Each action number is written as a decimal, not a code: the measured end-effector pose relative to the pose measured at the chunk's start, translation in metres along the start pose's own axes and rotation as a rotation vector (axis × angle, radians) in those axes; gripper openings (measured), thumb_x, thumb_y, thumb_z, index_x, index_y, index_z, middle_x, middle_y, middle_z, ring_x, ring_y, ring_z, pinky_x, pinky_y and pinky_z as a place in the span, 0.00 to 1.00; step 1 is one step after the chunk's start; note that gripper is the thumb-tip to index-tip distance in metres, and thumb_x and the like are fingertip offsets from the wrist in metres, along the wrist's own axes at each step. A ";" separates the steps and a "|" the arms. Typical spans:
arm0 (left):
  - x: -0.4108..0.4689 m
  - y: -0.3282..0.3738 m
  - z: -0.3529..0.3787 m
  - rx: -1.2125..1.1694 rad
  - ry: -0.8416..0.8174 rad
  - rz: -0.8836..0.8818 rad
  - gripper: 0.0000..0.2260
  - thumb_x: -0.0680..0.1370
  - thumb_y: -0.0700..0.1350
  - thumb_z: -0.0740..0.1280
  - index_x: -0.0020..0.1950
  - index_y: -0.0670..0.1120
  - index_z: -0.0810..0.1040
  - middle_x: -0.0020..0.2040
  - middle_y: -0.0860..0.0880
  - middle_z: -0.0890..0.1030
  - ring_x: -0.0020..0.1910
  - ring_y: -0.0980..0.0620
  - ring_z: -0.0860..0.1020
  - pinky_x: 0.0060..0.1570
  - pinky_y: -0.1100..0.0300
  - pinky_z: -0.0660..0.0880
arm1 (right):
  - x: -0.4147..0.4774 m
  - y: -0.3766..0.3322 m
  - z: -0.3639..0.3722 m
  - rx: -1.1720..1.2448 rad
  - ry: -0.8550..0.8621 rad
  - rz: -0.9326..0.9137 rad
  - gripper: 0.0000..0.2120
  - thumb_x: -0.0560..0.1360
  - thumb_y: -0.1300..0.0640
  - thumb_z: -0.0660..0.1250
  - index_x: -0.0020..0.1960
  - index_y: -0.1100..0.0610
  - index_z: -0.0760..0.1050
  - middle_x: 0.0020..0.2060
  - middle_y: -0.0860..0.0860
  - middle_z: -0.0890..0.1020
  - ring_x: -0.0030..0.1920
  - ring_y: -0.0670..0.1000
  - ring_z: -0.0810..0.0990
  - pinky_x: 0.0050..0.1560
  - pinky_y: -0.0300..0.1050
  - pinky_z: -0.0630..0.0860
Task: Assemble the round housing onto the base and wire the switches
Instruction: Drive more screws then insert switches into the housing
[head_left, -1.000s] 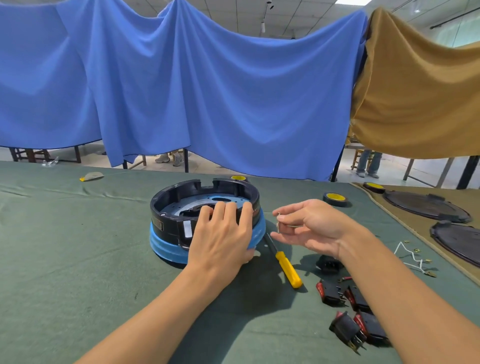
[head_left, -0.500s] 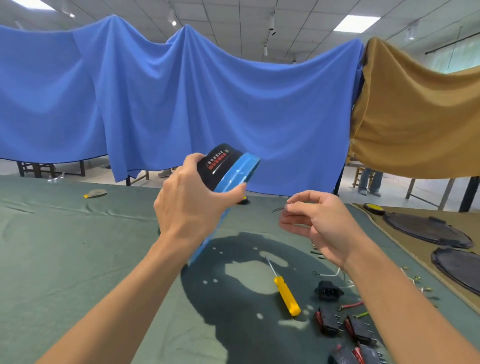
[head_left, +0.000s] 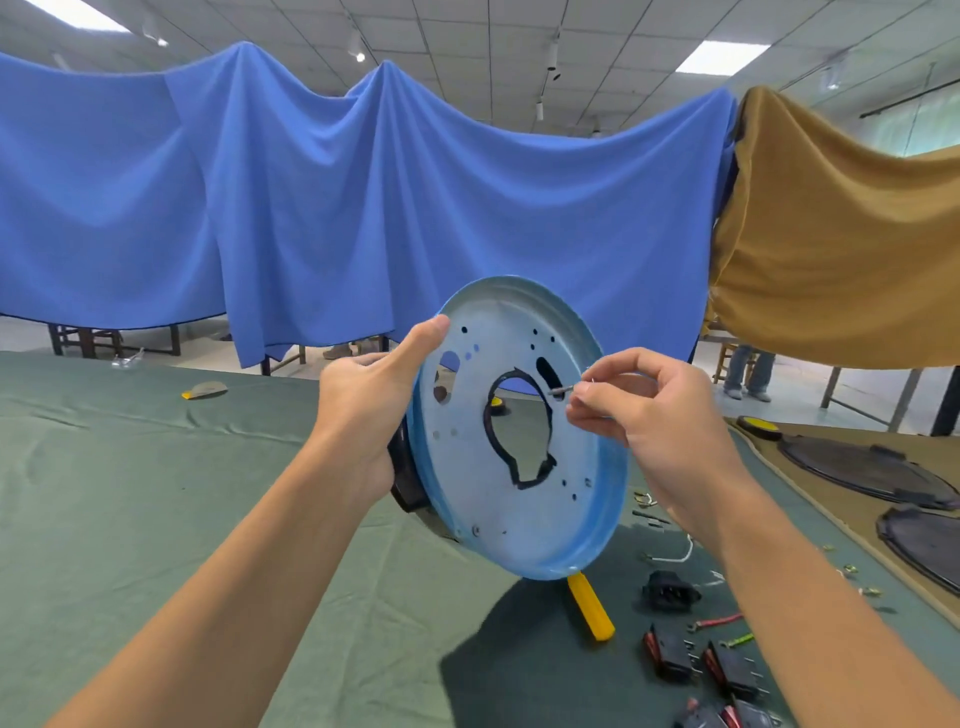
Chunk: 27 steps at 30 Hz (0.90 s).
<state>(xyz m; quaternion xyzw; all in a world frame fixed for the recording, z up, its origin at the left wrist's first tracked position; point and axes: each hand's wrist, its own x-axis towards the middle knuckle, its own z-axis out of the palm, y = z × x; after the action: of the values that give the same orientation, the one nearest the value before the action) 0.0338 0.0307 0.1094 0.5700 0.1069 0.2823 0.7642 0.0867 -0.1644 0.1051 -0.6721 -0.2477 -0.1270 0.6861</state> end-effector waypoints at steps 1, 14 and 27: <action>0.000 -0.002 0.001 -0.024 -0.022 -0.027 0.18 0.66 0.55 0.78 0.20 0.51 0.79 0.30 0.49 0.83 0.25 0.49 0.80 0.26 0.58 0.76 | -0.001 -0.002 0.002 -0.020 0.006 -0.036 0.02 0.72 0.67 0.71 0.42 0.62 0.78 0.33 0.55 0.84 0.37 0.53 0.85 0.44 0.46 0.81; -0.019 -0.005 0.018 -0.015 -0.187 -0.199 0.29 0.58 0.59 0.79 0.49 0.39 0.85 0.44 0.40 0.86 0.37 0.42 0.84 0.46 0.42 0.82 | -0.010 -0.008 0.037 -0.316 0.087 -0.382 0.04 0.73 0.59 0.72 0.44 0.50 0.81 0.36 0.40 0.83 0.40 0.40 0.82 0.47 0.38 0.78; -0.023 -0.004 0.022 -0.031 -0.180 -0.221 0.35 0.59 0.59 0.79 0.55 0.35 0.82 0.44 0.38 0.86 0.35 0.42 0.82 0.45 0.40 0.80 | -0.004 -0.006 0.042 -0.604 0.132 -0.577 0.06 0.75 0.63 0.68 0.46 0.57 0.83 0.37 0.49 0.85 0.38 0.48 0.81 0.44 0.44 0.75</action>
<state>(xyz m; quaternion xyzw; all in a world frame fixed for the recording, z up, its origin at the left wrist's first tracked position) 0.0270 -0.0003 0.1091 0.5659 0.0957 0.1457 0.8058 0.0732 -0.1241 0.1074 -0.7364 -0.3330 -0.4236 0.4092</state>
